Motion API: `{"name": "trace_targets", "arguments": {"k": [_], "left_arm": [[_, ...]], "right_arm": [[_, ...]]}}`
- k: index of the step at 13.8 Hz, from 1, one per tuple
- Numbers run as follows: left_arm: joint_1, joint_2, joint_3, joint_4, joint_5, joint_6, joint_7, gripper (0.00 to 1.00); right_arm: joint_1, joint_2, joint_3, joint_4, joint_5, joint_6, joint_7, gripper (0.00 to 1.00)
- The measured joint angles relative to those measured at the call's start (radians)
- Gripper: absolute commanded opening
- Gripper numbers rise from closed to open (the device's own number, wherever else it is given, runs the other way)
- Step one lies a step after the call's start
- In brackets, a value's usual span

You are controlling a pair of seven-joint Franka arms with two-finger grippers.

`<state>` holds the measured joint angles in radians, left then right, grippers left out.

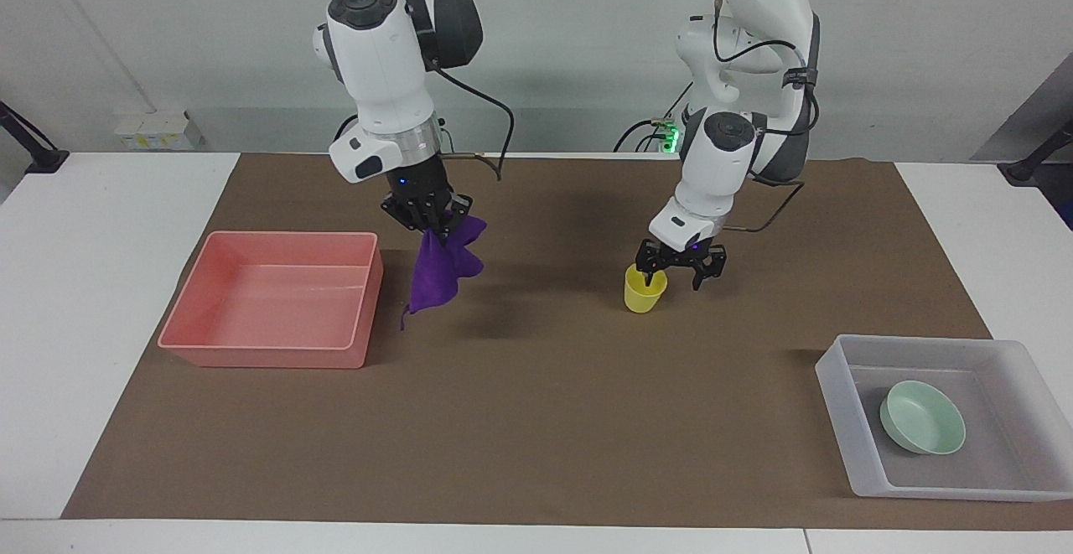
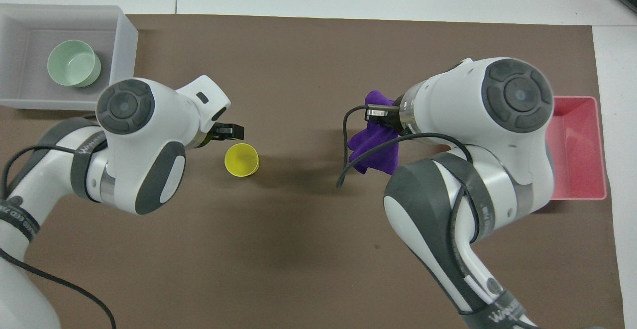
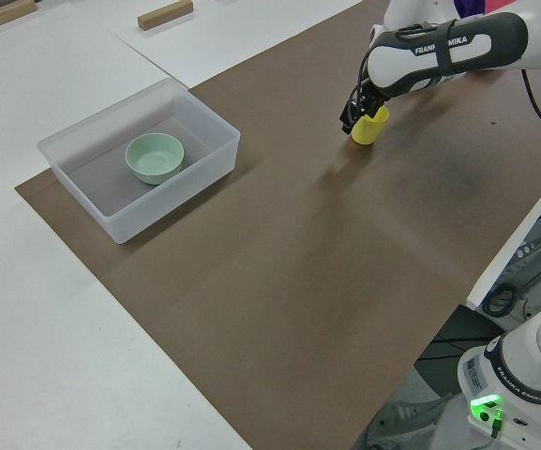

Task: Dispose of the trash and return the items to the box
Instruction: 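Carry the cloth to the pink tray while the left gripper lifts the cup, then place the cup in the bowl while the right gripper releases the cloth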

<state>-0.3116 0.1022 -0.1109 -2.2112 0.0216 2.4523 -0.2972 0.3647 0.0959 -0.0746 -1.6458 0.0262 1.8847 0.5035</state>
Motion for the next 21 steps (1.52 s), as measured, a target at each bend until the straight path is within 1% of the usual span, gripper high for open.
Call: {"name": "trace_targets", "arguments": {"k": [3, 5, 7, 9, 11, 12, 13, 16, 19, 21], "left_arm": [[-0.012, -0.001, 0.000, -0.013, 0.000, 0.020, -0.005, 0.00], [-0.013, -0.002, 0.000, -0.011, 0.000, 0.024, -0.009, 0.00], [-0.013, -0.008, 0.002, 0.002, 0.000, 0.022, -0.011, 0.00], [-0.012, -0.019, 0.009, 0.011, 0.000, 0.010, -0.012, 0.00], [0.000, -0.029, 0.022, 0.042, 0.000, -0.027, -0.012, 0.00], [0.018, -0.032, 0.024, 0.071, 0.000, -0.048, -0.010, 0.00], [0.041, -0.032, 0.026, 0.105, 0.000, -0.069, 0.002, 0.00], [0.143, -0.019, 0.030, 0.211, 0.001, -0.130, 0.102, 0.00], [0.266, 0.037, 0.034, 0.339, 0.001, -0.180, 0.215, 0.00], [0.346, 0.099, 0.034, 0.471, 0.001, -0.255, 0.302, 0.00]], "right_arm": [[-0.045, -0.046, -0.001, 0.001, -0.026, -0.052, -0.022, 0.00], [-0.102, -0.068, -0.001, 0.001, -0.029, -0.083, -0.108, 0.00], [-0.168, -0.083, -0.002, 0.001, -0.029, -0.090, -0.196, 0.00], [-0.212, -0.095, -0.002, 0.000, -0.029, -0.110, -0.243, 0.00], [-0.245, -0.106, -0.003, -0.007, -0.030, -0.127, -0.273, 0.00], [-0.263, -0.113, -0.003, -0.025, -0.030, -0.114, -0.288, 0.00], [-0.281, -0.124, -0.003, -0.062, -0.030, -0.076, -0.315, 0.00], [-0.339, -0.160, -0.003, -0.219, -0.032, 0.054, -0.395, 0.00], [-0.405, -0.168, -0.004, -0.329, -0.032, 0.146, -0.477, 0.00], [-0.420, -0.165, -0.004, -0.400, -0.032, 0.218, -0.486, 0.00]]}}
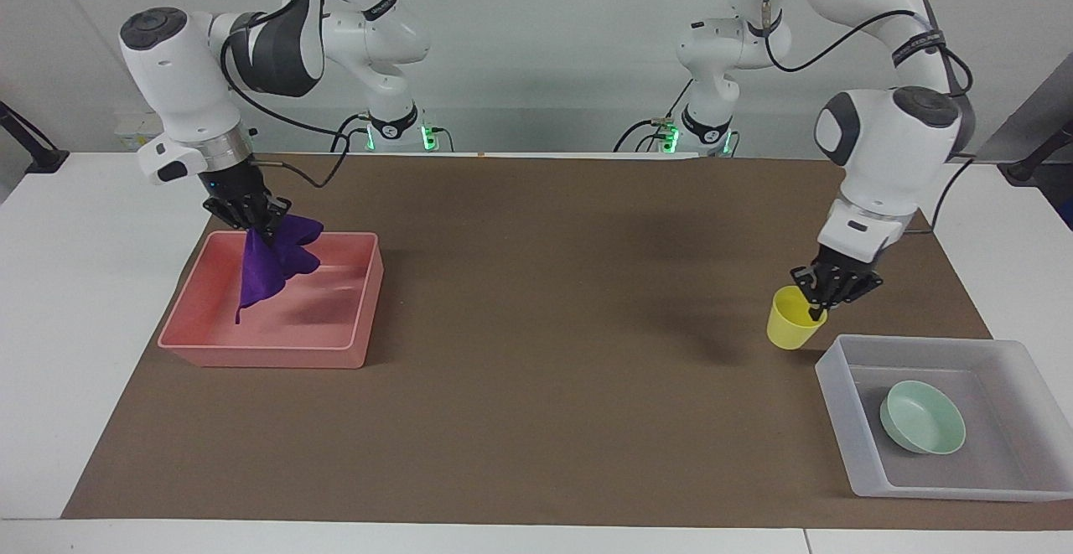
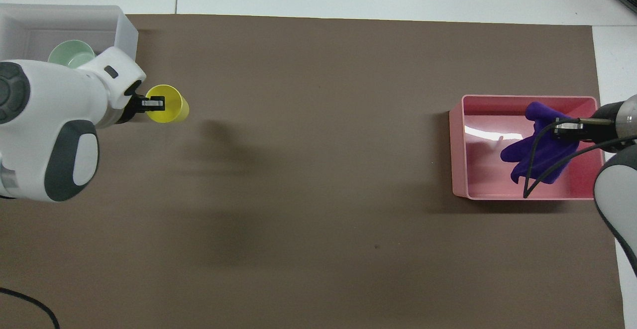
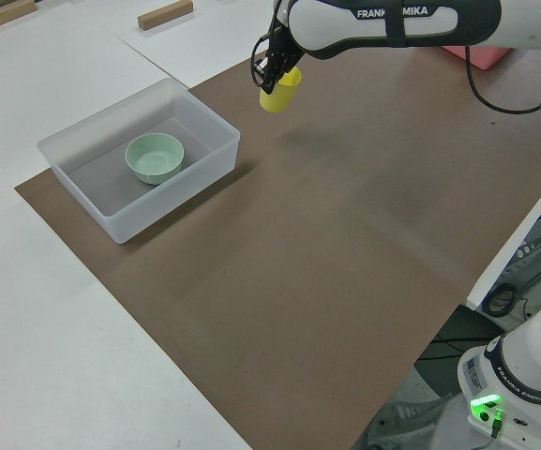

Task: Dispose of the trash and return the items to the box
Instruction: 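Place the cup in the bowl while the right gripper releases the cloth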

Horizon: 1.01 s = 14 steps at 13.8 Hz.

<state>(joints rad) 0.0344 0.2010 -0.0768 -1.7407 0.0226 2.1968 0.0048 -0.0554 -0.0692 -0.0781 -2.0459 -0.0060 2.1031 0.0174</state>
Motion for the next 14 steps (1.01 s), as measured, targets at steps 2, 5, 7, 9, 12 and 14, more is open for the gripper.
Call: {"name": "trace_targets", "arguments": {"k": [2, 5, 7, 9, 12, 14], "left_arm": [[0.059, 0.070, -0.001, 0.129, 0.000, -0.064, 0.048, 0.00], [0.121, 0.187, -0.007, 0.290, -0.001, -0.113, 0.079, 0.00], [0.161, 0.279, -0.011, 0.389, -0.001, -0.116, 0.100, 0.00], [0.198, 0.371, -0.021, 0.469, -0.001, -0.115, 0.135, 0.00], [0.234, 0.456, -0.028, 0.532, -0.002, -0.093, 0.170, 0.00], [0.251, 0.473, -0.028, 0.540, -0.002, -0.083, 0.175, 0.00]], "right_arm": [[-0.004, 0.018, 0.000, -0.057, 0.000, 0.077, 0.000, 0.00], [-0.004, 0.083, 0.000, -0.088, 0.000, 0.165, 0.000, 0.00], [-0.004, 0.127, 0.000, -0.096, 0.000, 0.205, 0.000, 0.06], [-0.004, 0.156, 0.000, -0.101, 0.000, 0.226, 0.000, 0.30], [-0.004, 0.165, 0.000, -0.100, 0.000, 0.232, 0.000, 1.00], [-0.004, 0.164, 0.001, -0.099, 0.000, 0.232, 0.000, 1.00]]}}
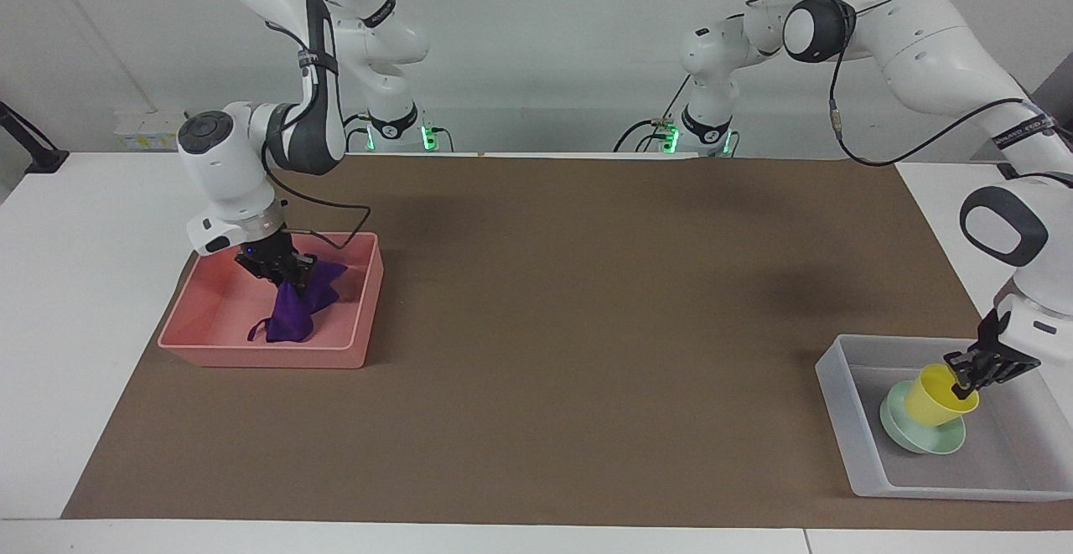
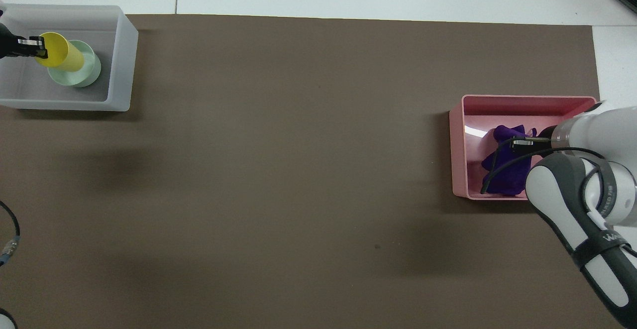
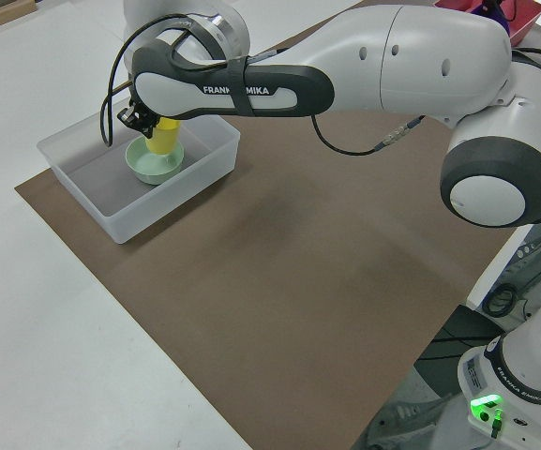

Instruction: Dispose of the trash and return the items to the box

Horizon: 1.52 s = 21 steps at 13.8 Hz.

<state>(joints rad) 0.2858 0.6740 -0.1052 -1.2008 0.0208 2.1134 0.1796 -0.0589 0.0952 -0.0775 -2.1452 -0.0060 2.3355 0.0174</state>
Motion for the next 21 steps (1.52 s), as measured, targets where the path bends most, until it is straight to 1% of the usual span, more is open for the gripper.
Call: {"name": "trace_targets", "arguments": {"k": [3, 4, 6, 8, 11, 12, 14, 15, 16, 19, 21], "left_arm": [[0.017, 0.013, -0.002, -0.001, -0.012, 0.015, 0.006, 0.00], [0.018, 0.016, -0.002, -0.004, -0.020, 0.024, 0.006, 0.00], [0.018, 0.019, -0.004, -0.021, -0.027, 0.057, 0.006, 0.00], [0.018, 0.019, -0.008, -0.062, -0.028, 0.103, 0.006, 0.00], [0.018, 0.017, -0.008, -0.102, -0.029, 0.137, 0.006, 0.01], [0.018, 0.014, -0.008, -0.116, -0.029, 0.152, 0.006, 0.24], [0.018, 0.005, -0.009, -0.134, -0.029, 0.166, 0.007, 0.85], [0.018, 0.001, -0.010, -0.137, -0.029, 0.165, 0.007, 0.95], [0.018, -0.001, -0.010, -0.140, -0.029, 0.163, 0.008, 1.00], [0.018, -0.015, -0.011, -0.140, -0.029, 0.152, 0.029, 1.00], [0.013, -0.050, -0.016, -0.144, -0.029, 0.133, 0.065, 1.00]], "right_arm": [[0.004, -0.008, 0.005, 0.012, 0.000, -0.008, 0.000, 1.00], [0.005, -0.014, 0.008, 0.026, 0.000, -0.030, 0.000, 1.00], [0.005, -0.033, 0.016, 0.081, 0.000, -0.110, 0.000, 1.00], [0.014, -0.059, 0.019, 0.137, 0.000, -0.185, 0.000, 1.00], [0.026, -0.104, 0.025, 0.167, 0.000, -0.257, 0.005, 1.00], [0.026, -0.115, 0.035, 0.171, 0.000, -0.273, 0.028, 1.00], [0.027, -0.125, 0.063, 0.195, 0.000, -0.322, 0.090, 1.00], [0.027, -0.126, 0.077, 0.219, 0.000, -0.356, 0.113, 1.00], [0.027, -0.127, 0.090, 0.250, 0.000, -0.395, 0.132, 1.00], [0.027, -0.129, 0.116, 0.348, 0.000, -0.509, 0.158, 1.00], [0.026, -0.131, 0.117, 0.422, 0.000, -0.591, 0.158, 1.00]]}}
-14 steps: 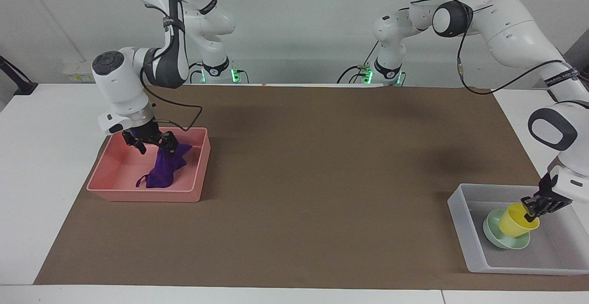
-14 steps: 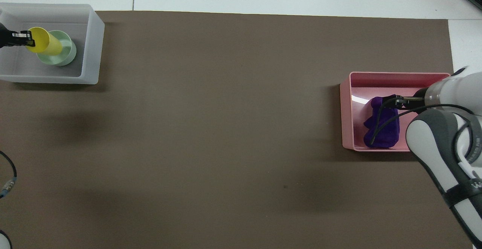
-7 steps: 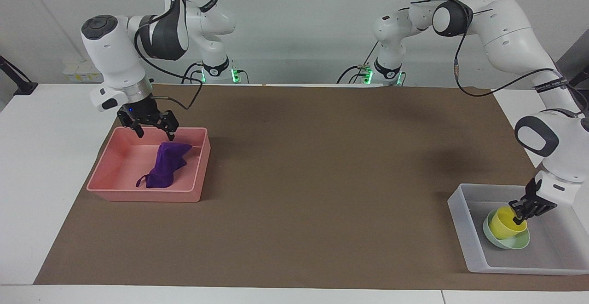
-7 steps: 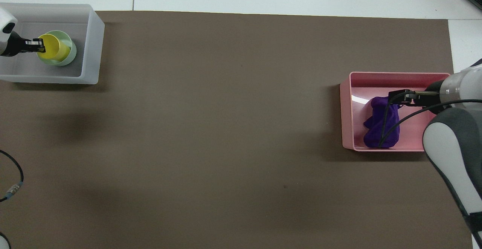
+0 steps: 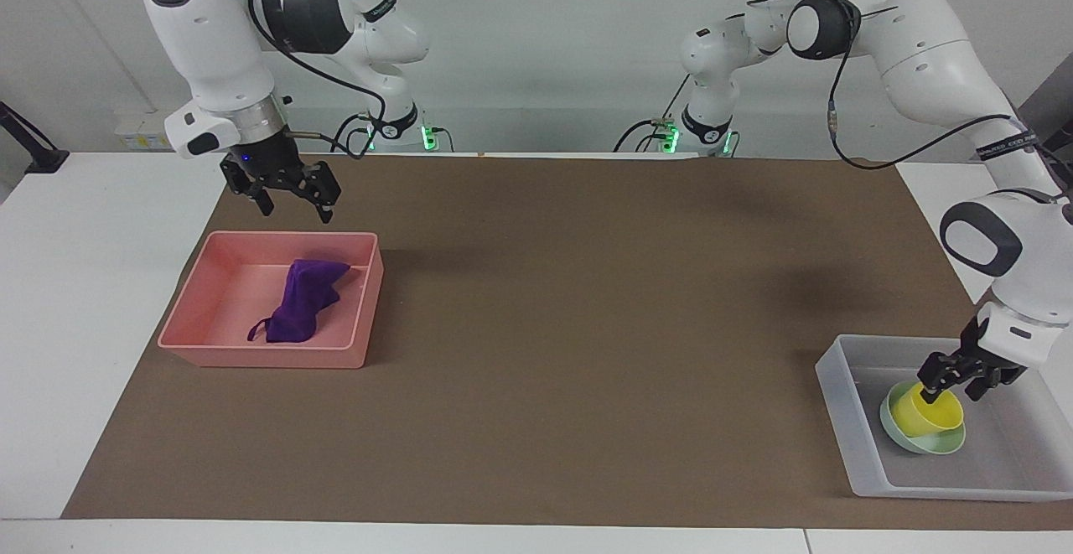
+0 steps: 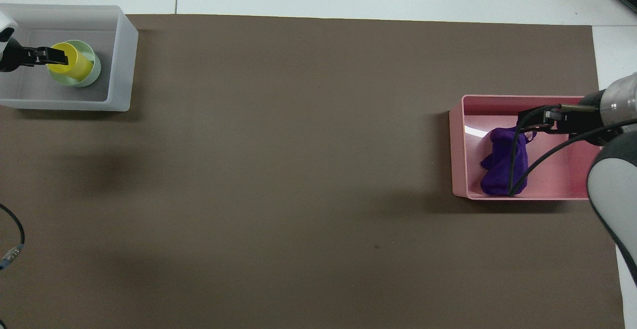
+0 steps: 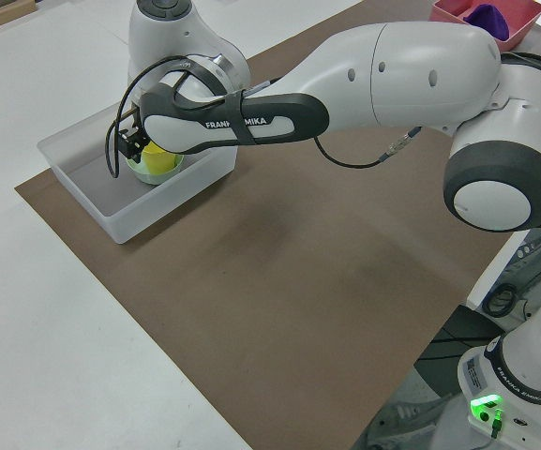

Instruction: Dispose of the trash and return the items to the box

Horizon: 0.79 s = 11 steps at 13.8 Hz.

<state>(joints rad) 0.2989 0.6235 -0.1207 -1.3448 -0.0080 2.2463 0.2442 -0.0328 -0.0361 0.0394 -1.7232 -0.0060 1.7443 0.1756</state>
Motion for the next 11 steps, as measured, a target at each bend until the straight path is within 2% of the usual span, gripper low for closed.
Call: {"name": "trace_targets", "arguments": {"k": [3, 7, 11], "left_arm": [[-0.032, -0.133, -0.007, -0.088, 0.000, -0.040, 0.014, 1.00], [-0.109, -0.367, -0.009, -0.306, 0.000, -0.090, 0.012, 1.00], [-0.173, -0.507, -0.010, -0.358, -0.001, -0.235, -0.045, 1.00]], "right_arm": [[-0.002, -0.007, -0.006, 0.097, 0.000, -0.121, 0.000, 1.00], [-0.009, -0.017, -0.011, 0.181, 0.000, -0.224, -0.009, 1.00], [-0.013, -0.023, -0.011, 0.170, 0.000, -0.225, -0.031, 1.00]]}}
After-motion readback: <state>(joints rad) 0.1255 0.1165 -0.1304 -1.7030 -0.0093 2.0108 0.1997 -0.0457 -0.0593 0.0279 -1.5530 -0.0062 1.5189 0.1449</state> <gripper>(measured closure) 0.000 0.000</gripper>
